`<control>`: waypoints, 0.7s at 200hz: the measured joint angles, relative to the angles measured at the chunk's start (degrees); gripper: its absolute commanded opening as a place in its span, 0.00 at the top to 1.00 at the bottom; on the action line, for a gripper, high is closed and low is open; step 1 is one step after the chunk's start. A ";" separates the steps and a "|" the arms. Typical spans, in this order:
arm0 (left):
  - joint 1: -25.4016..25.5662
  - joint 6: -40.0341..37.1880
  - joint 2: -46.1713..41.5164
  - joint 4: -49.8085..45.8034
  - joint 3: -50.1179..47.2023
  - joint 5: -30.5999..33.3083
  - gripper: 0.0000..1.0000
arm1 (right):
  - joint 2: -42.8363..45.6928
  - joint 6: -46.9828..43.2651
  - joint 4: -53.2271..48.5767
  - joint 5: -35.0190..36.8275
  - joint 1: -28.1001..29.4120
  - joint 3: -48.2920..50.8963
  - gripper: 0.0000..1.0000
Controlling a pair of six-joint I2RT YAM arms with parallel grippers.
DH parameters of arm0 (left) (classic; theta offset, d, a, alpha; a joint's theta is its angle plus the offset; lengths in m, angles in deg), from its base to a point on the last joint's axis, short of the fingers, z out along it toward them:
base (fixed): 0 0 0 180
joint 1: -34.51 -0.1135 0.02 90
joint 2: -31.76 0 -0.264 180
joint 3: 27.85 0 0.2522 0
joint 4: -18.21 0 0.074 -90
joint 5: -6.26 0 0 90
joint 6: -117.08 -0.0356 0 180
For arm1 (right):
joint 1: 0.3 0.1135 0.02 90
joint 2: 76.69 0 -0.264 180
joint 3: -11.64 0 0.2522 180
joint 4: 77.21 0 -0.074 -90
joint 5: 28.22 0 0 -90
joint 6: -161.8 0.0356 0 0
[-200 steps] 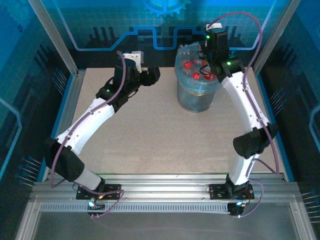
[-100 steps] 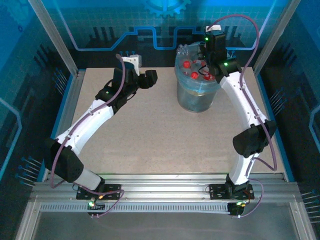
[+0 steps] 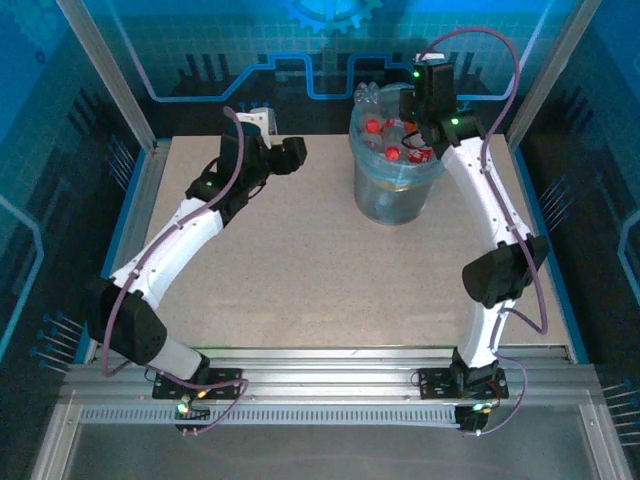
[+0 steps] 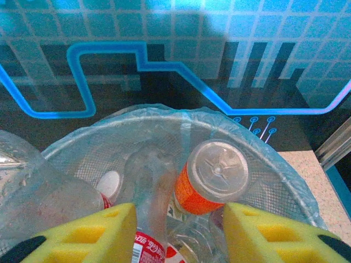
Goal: Put the plastic bottles in the bin
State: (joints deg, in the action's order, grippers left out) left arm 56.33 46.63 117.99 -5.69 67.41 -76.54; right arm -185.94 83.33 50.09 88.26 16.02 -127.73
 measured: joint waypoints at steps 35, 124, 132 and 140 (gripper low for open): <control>-0.22 0.00 -1.81 -0.09 0.09 0.00 0.26 | -0.87 -1.11 -6.01 -0.46 2.08 -7.43 0.21; -1.53 -1.73 -10.99 -2.19 -2.49 2.67 0.25 | 8.72 -2.38 -9.01 -1.42 6.47 -7.15 0.27; -1.86 -1.90 -11.80 -2.49 -3.02 3.13 0.25 | 8.83 -2.62 -9.05 -1.44 6.45 -7.43 0.28; -2.14 -2.01 -12.68 -2.78 -3.80 3.63 0.25 | 8.72 -2.60 -9.07 -1.49 6.45 -7.82 0.28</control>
State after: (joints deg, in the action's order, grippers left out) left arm 54.19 44.62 105.32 -8.46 63.61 -72.91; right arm -177.22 80.73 41.02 86.77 22.47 -135.55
